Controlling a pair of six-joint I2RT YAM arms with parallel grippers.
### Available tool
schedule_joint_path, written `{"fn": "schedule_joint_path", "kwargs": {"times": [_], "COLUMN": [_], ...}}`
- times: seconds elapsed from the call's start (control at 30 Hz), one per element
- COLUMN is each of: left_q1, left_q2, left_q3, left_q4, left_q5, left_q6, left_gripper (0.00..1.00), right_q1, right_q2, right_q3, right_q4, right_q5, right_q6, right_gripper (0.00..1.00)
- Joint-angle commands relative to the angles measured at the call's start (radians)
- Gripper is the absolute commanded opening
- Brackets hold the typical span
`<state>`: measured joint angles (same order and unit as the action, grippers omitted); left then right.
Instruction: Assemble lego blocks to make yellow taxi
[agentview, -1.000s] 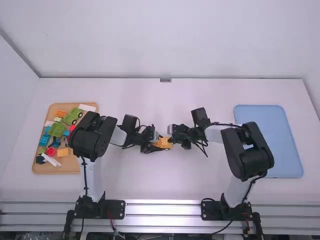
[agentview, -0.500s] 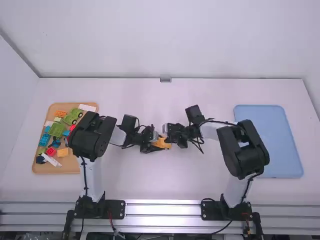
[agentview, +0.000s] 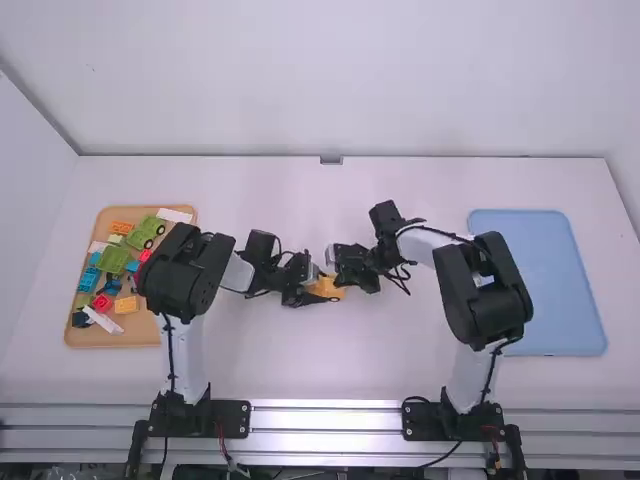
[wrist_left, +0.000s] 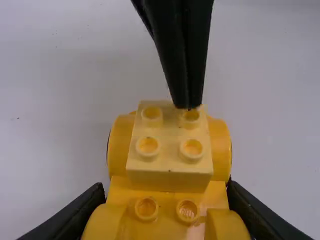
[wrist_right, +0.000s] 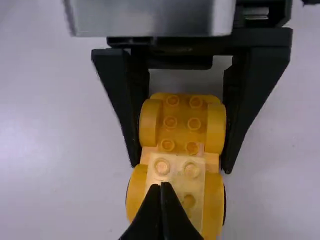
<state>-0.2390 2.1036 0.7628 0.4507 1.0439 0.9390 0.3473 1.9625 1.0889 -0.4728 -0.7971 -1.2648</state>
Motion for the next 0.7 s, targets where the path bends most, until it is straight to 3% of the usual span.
{"fn": "schedule_joint_path", "kwargs": {"times": [0.0, 0.07, 0.13, 0.17, 0.2, 0.27, 0.47, 0.67], "left_q1": [-0.005, -0.013, -0.017, -0.018, -0.017, -0.017, -0.012, -0.011], "left_q2": [0.019, 0.019, 0.019, 0.019, 0.019, 0.019, -0.005, -0.212], "left_q3": [-0.027, -0.033, -0.035, -0.037, -0.039, -0.049, -0.094, -0.212], "left_q4": [-0.03, -0.023, -0.03, -0.03, -0.029, -0.017, 0.04, 0.109], "left_q5": [-0.099, -0.149, -0.18, -0.182, -0.183, -0.169, -0.206, -0.329], "left_q6": [-0.051, -0.087, -0.086, -0.086, -0.086, -0.081, -0.11, -0.166], "left_gripper": [0.57, 0.62, 0.66, 0.68, 0.74, 0.98, 0.99, 0.99], "right_q1": [-0.04, -0.055, -0.063, -0.065, -0.069, -0.075, -0.071, -0.05], "right_q2": [-0.077, -0.123, -0.162, -0.168, -0.188, -0.21, -0.218, -0.218], "right_q3": [0.035, 0.042, 0.045, 0.045, 0.043, 0.043, 0.043, 0.043], "right_q4": [-0.008, -0.002, 0.012, 0.015, 0.031, 0.063, 0.071, 0.068], "right_q5": [-0.019, -0.017, -0.01, -0.006, 0.003, 0.02, 0.035, 0.04], "right_q6": [-0.042, -0.031, 0.016, 0.025, 0.053, 0.116, 0.169, 0.169], "right_gripper": [0.15, 0.31, 0.58, 0.64, 0.99, 0.99, 0.99, 0.99]}}
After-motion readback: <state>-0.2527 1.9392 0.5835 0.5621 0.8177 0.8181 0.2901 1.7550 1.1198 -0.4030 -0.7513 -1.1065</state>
